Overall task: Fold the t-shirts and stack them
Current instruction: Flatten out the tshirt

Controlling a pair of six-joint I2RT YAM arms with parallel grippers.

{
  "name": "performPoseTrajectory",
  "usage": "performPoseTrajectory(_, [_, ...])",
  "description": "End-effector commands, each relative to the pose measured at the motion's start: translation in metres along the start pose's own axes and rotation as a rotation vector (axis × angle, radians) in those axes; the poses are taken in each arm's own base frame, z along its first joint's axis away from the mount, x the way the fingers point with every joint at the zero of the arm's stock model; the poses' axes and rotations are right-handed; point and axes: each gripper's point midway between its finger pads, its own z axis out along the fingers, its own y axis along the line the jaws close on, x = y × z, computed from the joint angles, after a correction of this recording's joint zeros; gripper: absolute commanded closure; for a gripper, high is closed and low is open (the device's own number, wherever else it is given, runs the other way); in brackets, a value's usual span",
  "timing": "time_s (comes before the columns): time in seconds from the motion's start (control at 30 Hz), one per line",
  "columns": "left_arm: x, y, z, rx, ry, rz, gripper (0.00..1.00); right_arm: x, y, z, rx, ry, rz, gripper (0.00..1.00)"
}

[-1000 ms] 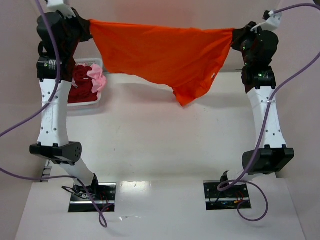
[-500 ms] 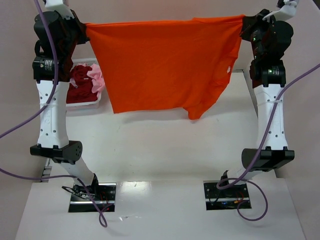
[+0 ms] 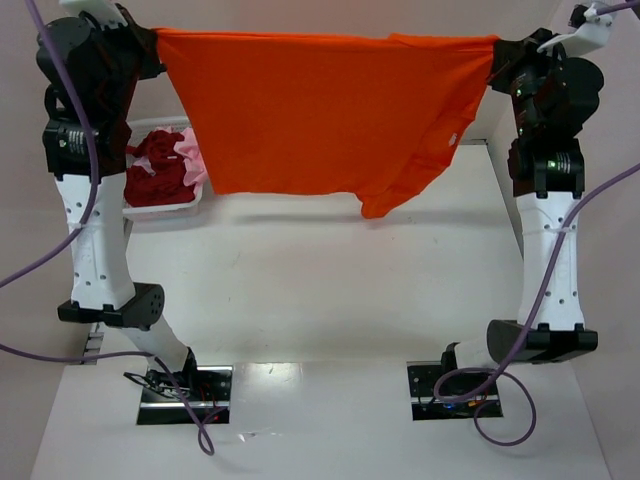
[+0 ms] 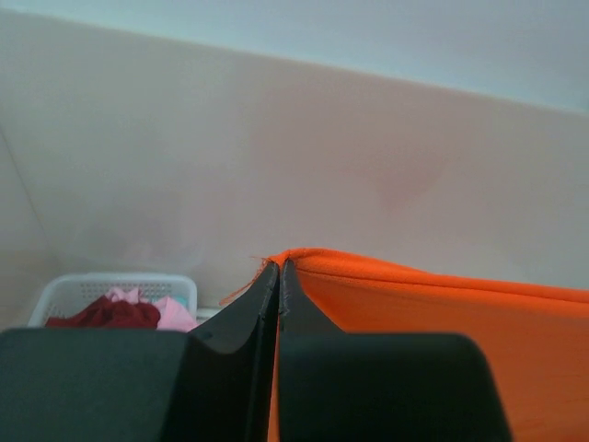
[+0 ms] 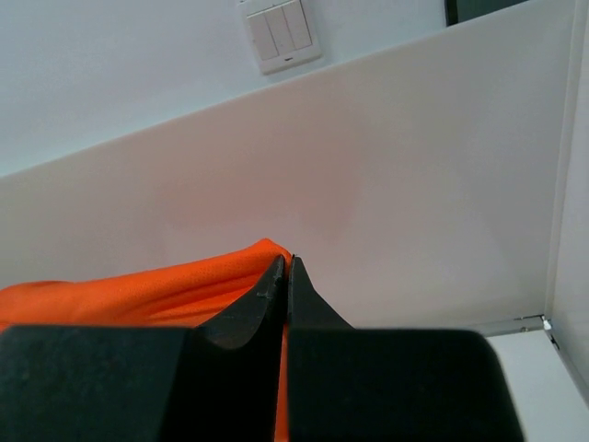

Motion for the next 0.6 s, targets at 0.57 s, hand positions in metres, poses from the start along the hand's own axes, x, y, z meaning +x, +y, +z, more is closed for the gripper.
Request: performPoseTrajectory(0.57, [-0.051,0.013,-0.054,-0.096,-0.144,0.06,1.0,-0.051,-0.025,-0.063,0.152,-0.137,-0.066,0.99])
